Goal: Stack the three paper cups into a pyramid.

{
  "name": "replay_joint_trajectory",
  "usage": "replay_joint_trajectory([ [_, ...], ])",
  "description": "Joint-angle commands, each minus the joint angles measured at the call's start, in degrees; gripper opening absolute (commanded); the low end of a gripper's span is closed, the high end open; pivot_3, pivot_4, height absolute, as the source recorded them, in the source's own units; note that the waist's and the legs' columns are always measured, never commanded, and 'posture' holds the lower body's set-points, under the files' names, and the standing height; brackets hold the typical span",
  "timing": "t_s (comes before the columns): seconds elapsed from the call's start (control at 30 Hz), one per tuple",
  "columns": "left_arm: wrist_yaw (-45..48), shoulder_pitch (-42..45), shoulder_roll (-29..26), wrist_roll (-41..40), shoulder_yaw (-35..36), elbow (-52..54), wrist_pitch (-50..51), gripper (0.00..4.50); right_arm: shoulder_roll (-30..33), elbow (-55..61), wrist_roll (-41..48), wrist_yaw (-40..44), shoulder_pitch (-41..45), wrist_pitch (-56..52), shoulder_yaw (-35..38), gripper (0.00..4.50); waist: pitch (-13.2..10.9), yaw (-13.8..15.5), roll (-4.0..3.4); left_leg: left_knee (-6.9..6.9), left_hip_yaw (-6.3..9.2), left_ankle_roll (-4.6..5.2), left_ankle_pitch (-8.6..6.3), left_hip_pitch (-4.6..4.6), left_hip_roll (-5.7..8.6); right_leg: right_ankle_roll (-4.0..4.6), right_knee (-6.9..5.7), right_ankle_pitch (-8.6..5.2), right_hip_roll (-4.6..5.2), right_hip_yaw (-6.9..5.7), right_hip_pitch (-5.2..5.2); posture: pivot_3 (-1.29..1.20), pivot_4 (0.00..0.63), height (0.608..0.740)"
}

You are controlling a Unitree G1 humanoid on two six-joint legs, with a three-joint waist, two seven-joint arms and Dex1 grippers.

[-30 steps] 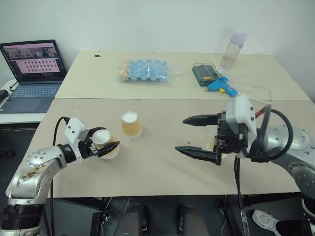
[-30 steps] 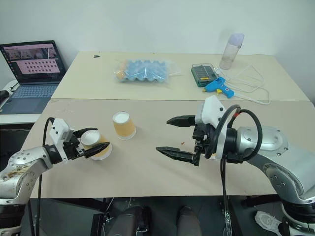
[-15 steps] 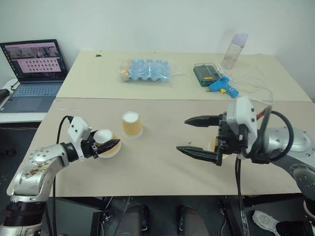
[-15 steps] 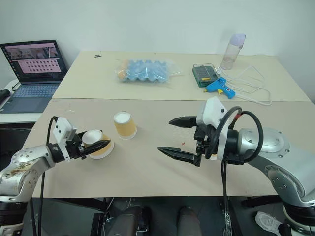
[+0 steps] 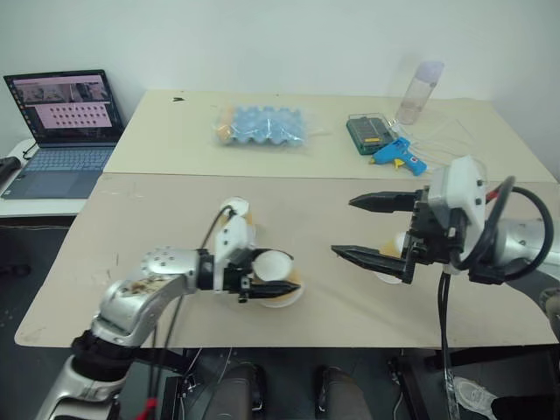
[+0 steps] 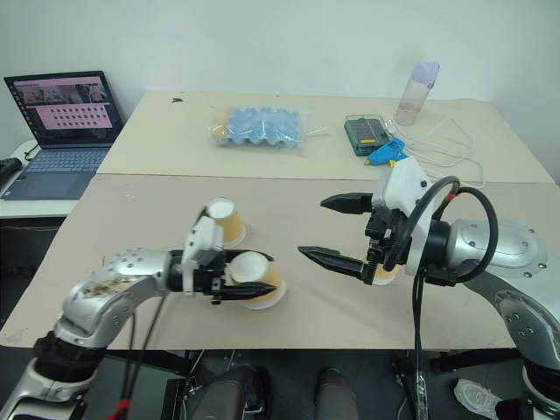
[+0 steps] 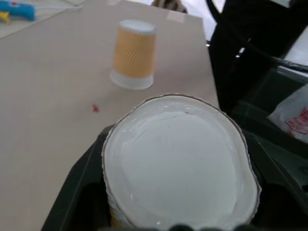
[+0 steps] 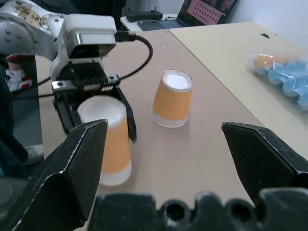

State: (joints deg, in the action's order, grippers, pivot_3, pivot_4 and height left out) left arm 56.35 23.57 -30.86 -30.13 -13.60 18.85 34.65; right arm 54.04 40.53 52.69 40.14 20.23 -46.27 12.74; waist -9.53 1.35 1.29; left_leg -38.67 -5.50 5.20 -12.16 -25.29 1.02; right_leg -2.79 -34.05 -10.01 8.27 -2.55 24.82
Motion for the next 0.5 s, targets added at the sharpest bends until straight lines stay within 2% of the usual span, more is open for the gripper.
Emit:
replay_joint_trajectory([
  [0.03,-2.58,5.07,6.36,5.77,-4.62,-7.21,-5.13,2.49,0.8,2.25,0.48,-1.3,-0.81,0.58,3.65,4.5,-0.01,0.04,0.03,-0.06,0.0,0.25,0.11,-0.02,0.0,-0.02,0.01,0.01,-0.01,0.0,-0.01,0.0,0.15,0.74],
  [0.27,-7.05,13.35,19.55,17.21,-10.86,-29.5,-15.66,2.49,1.53,4.94,2.9,-4.28,-3.3,-0.21,7.71,4.5,-0.02,0.88,0.04,-0.26,0.02,0.52,-0.02,-0.1,0.04,-0.23,0.09,0.08,0.08,0.02,-0.14,0.0,0.15,0.74],
  [0.5,-8.11,21.4,28.54,22.68,-10.2,-52.13,-25.08,2.49,2.92,6.29,5.61,-6.65,-4.64,-0.59,10.56,4.5,0.01,1.42,0.05,-0.39,0.16,0.49,-0.1,-0.07,0.06,-0.32,0.23,0.13,0.15,-0.18,-0.38,0.0,0.15,0.74],
])
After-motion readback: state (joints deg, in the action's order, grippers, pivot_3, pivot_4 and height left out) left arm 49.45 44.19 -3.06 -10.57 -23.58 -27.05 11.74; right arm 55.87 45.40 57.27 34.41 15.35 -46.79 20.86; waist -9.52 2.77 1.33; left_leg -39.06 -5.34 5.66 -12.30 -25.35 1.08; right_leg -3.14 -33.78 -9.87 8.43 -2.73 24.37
